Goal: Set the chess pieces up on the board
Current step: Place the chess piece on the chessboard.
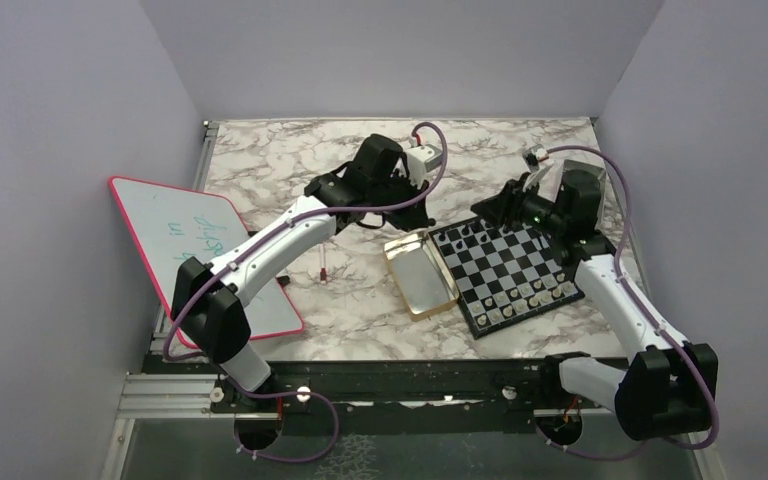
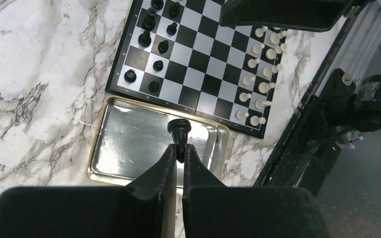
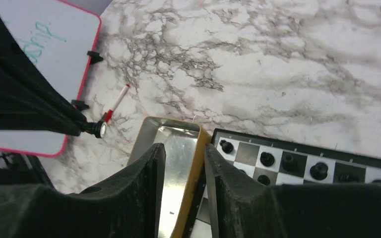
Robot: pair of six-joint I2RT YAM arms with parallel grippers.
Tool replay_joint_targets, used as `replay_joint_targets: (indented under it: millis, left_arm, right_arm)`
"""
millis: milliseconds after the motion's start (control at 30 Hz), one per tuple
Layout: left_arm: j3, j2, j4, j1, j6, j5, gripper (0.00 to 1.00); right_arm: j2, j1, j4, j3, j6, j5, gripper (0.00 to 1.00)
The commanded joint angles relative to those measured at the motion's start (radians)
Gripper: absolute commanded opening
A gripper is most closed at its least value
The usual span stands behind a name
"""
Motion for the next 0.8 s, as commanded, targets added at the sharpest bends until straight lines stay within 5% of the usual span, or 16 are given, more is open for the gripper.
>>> replay_joint_targets:
  millis: [0,300,533,767]
  left_arm:
    - [0.028,-0.055,-0.056,0.056,-0.007,0.141,0.05]
    - [0.033,-0.071,-0.093,0.072,-0.044,0.200,0.04]
    - [0.017,-0.073,-0.092,0.072,-0.054,0.248,0.03]
    - [0.019,-0.070,-0.090,0.072,-0.056,0.263,0.03]
  right_arm:
    - [-0.030,0.064,0.177,-0.039,-0.410,-0.168,0.41]
    - [-0.045,0.277,0.130,-0.068,-0.845,-0.161,0.55]
    - [-0.034,0.372,0.162,-0.065,-0.942,-0.063,0.57]
    - [-0.021,0.409,0.137,-0.057,-0.994,-0.041,0.47]
